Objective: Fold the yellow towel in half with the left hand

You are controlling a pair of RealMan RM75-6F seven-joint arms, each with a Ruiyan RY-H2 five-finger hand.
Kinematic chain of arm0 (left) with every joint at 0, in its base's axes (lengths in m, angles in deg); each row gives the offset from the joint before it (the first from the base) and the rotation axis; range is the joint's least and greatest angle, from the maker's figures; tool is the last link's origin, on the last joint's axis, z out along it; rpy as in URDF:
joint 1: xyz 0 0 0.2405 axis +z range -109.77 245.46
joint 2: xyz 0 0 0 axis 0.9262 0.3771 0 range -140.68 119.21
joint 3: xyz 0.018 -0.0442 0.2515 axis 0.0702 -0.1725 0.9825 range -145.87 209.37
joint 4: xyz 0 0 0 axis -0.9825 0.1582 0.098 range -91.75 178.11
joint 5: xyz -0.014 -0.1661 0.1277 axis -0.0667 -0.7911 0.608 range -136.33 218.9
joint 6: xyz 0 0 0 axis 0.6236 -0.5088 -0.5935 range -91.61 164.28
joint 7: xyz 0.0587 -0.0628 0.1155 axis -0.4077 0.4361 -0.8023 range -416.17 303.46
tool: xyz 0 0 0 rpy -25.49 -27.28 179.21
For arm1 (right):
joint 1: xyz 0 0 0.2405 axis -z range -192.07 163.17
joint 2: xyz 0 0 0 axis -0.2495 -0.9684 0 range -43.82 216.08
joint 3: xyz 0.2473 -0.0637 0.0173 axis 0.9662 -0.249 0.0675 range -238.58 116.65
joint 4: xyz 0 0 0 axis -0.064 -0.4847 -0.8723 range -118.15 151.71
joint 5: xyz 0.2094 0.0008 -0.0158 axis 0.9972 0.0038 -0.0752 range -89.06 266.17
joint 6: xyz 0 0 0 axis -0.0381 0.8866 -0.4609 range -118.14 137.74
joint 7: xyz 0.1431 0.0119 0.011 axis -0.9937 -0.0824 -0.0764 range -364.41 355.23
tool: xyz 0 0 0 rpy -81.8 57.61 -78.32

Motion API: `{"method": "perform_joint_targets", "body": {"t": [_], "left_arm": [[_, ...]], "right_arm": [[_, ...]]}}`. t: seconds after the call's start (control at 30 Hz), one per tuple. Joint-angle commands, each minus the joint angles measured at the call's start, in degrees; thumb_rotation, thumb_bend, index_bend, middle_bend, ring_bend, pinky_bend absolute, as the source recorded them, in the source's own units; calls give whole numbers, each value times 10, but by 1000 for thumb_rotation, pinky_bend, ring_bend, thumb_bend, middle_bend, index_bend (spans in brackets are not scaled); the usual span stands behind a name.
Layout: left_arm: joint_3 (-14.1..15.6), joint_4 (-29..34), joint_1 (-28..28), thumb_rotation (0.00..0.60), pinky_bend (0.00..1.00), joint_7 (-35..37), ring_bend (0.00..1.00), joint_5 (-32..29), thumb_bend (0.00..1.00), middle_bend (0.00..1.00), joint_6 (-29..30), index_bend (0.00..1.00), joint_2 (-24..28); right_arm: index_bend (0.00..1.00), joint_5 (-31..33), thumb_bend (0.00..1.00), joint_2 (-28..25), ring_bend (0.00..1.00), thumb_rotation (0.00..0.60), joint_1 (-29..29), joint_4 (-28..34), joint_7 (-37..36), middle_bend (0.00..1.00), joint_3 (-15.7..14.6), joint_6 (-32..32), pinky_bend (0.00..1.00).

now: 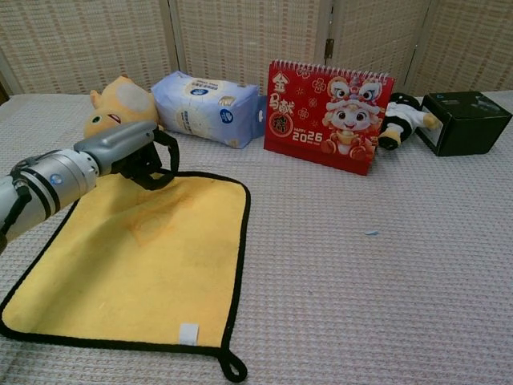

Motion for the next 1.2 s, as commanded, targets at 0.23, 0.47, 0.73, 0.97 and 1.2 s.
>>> {"method": "perform_joint_targets", "body": {"t": [0.23,0.47,0.73,0.97,1.2], "left_arm": [[71,139,77,600,1000,-81,1000,78,488,1000,120,612,51],[125,194,126,600,1000,-97,1000,123,488,1000,165,612,63],[161,198,163,600,1000,-110,1000,161,488,1000,194,612,50],[177,211,188,600,1000,-115,1000,189,488,1000,216,612,54],[195,217,215,600,1000,-117,1000,214,488,1000,236,610,62]], "right_arm": [[0,-29,326,-1,0,600,11,5,0,0,-9,28,0],[0,-50,325,1,0,600,14,7,6,0,-15,38,0],[0,-70,326,2,0,600,16,10,11,0,-22,46,0],[0,-80,326,3,0,600,19,9,12,0,-26,52,0],[0,-86,325,4,0,600,20,10,15,0,-28,54,0]]}}
